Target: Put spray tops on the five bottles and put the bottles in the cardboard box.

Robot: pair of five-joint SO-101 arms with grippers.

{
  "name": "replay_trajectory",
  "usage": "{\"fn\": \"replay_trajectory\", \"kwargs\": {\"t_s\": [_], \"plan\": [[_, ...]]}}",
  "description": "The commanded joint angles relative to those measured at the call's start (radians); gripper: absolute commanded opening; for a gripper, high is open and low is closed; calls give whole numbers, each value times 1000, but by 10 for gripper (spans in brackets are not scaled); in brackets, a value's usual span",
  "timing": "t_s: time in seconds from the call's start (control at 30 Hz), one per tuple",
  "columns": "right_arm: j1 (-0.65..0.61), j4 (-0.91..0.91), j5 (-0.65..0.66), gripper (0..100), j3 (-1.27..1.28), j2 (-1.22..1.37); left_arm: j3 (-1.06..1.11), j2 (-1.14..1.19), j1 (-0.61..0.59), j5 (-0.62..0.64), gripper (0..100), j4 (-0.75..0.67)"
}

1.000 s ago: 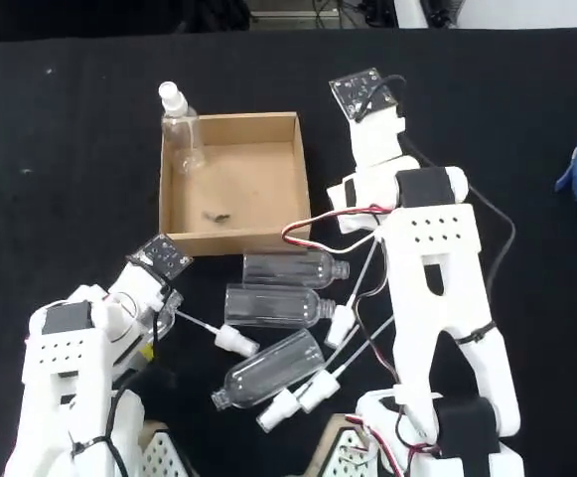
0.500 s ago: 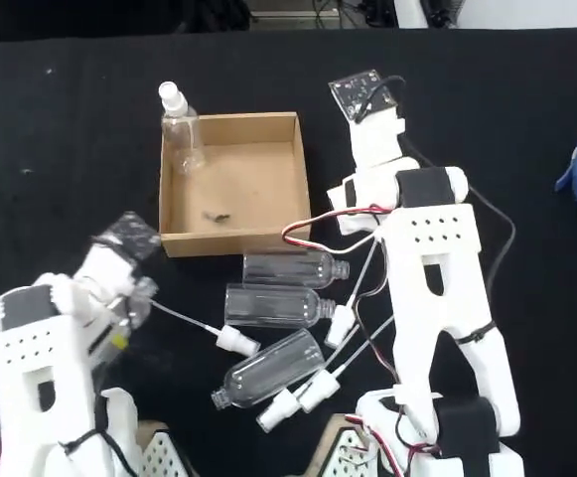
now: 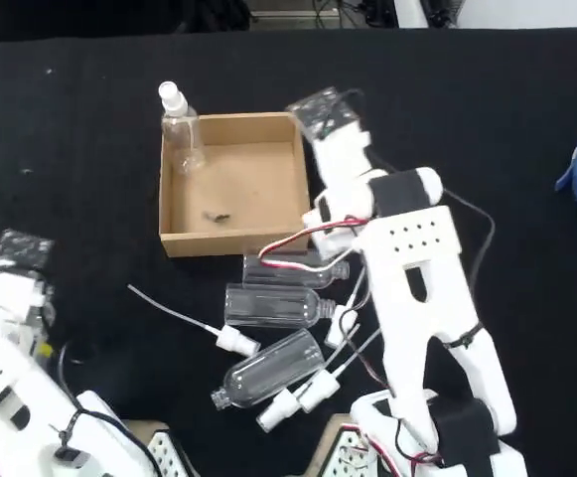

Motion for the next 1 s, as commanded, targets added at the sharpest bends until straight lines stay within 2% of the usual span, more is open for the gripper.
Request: {"fn": "replay_trajectory", "kwargs": {"t_s": [0.0,0.27,0.37,0.5,0.67,0.8,0.87,0.97], "plan": [[-117,103,40,144,-94,-48,-8,5,-94,5,29,-41],[-361,129,40,144,-82,-48,-8,12,-122,15,30,-15],[-374,127,40,144,-82,-41,-47,80,-114,15,32,-15],[-374,124,40,144,-48,-48,-125,284,-114,14,33,-21],[-374,35,40,144,27,-42,-262,514,-127,3,41,-11],[-385,9,40,144,47,-42,-363,634,-131,-6,184,-11],[-405,8,40,144,48,-42,-400,667,-125,-55,245,-11],[-437,11,32,144,50,-42,-453,687,-113,-126,234,8]]}}
